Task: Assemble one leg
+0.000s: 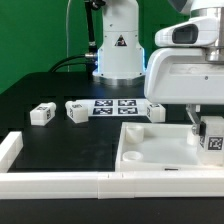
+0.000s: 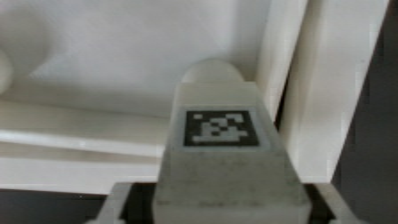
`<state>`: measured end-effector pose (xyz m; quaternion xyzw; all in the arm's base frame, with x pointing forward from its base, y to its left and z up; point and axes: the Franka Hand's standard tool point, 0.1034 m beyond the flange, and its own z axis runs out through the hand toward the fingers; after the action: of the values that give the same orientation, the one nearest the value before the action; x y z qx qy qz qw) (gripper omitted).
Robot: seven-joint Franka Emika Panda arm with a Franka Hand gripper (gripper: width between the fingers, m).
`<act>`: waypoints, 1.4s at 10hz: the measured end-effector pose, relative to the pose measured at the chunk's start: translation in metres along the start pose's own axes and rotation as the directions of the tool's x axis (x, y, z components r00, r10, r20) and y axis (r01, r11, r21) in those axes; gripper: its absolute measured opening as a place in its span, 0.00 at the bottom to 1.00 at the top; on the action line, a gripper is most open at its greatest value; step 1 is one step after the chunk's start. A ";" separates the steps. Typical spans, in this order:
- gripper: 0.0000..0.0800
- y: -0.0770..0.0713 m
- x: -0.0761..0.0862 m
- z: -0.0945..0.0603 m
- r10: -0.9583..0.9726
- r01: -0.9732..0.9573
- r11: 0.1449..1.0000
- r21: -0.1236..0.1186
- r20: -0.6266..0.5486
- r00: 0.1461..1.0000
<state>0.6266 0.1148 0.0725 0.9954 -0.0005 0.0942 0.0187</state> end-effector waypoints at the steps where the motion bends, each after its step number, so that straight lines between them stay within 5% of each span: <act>1: 0.37 0.000 0.000 0.000 0.138 -0.138 0.990 0.005 -0.005 0.990; 4: 0.37 0.011 -0.001 0.002 0.465 -0.465 0.885 0.003 -0.021 0.885; 8: 0.38 0.039 -0.008 0.002 0.740 -0.741 0.670 -0.037 -0.048 0.671; 9: 0.39 0.041 -0.008 0.002 0.738 -0.739 0.672 -0.043 -0.052 0.673; 11: 0.67 0.040 -0.008 0.002 0.737 -0.739 0.673 -0.042 -0.052 0.674; 14: 0.80 0.040 -0.009 0.002 0.737 -0.739 0.673 -0.042 -0.052 0.674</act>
Offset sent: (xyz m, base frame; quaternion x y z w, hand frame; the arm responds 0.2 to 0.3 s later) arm 0.0005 -0.0027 0.0038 0.0141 0.0580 0.3608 0.9307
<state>0.6184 0.0744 0.0701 0.9080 -0.4045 0.1086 0.0088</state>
